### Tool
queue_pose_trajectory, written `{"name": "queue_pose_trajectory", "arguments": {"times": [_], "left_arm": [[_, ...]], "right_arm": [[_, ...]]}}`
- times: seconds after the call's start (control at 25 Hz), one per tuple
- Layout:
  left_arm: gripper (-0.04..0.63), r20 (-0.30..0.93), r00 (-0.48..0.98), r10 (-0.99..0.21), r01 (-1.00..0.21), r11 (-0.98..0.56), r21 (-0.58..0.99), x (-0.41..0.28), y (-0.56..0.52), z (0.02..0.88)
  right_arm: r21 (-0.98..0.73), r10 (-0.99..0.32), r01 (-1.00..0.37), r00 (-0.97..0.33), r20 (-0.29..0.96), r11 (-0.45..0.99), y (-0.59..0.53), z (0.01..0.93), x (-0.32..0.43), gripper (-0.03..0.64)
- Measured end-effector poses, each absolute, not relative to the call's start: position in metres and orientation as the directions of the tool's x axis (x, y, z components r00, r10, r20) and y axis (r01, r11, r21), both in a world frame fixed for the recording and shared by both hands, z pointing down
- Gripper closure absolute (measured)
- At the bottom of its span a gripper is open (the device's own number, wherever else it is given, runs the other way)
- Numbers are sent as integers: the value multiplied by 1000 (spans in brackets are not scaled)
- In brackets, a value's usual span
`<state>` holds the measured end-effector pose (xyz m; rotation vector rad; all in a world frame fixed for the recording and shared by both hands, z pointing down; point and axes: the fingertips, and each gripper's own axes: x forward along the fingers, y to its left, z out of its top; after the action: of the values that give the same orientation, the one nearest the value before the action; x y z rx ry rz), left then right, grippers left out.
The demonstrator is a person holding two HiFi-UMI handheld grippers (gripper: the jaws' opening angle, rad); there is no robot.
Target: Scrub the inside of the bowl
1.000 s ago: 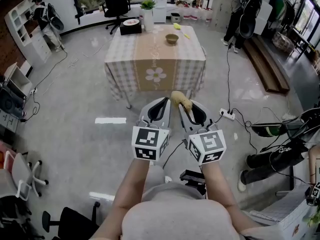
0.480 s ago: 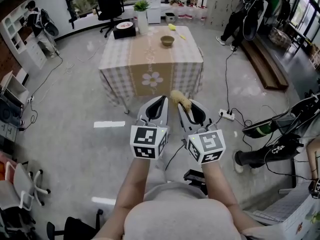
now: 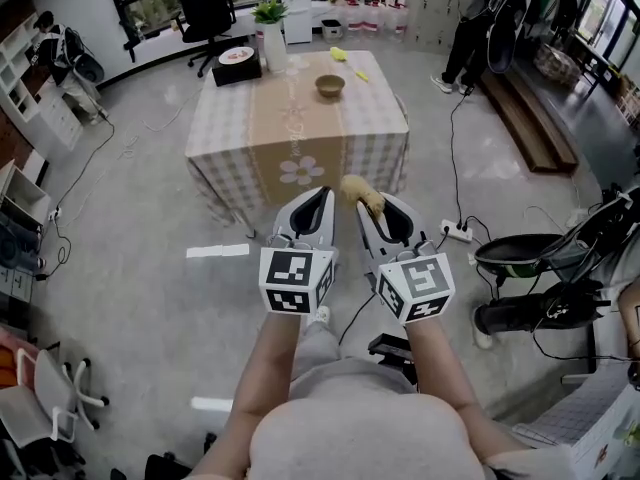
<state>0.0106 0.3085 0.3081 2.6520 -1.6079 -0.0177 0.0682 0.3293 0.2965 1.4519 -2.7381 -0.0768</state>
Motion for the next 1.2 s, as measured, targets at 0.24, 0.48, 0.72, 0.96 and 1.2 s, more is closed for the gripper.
{"name": "queue_pose_trajectory", "arguments": {"times": [0.24,0.48,0.72,0.96,1.2], "left_arm": [[589,19,471,-882,-881,-470,49,-2,256,305],[590,17,494,-869,-869,-492,47,-11,199,296],[590,15,526,-850,-850,-525,45,-20,144,295],[590,26,552,-834,-834,-550,50,-28,119,305],[590,42,564,-824,-825,-562,57,-28,101,313]], "right_arm": [[49,-834,-833,-551,25,551,277,293,57,514],[45,-843,-842,-537,28,537,224,285,46,514],[43,-860,-859,-510,22,510,172,283,35,514],[45,-878,-877,-479,8,479,151,287,26,514],[30,-887,-887,-460,29,461,129,297,29,514]]}}
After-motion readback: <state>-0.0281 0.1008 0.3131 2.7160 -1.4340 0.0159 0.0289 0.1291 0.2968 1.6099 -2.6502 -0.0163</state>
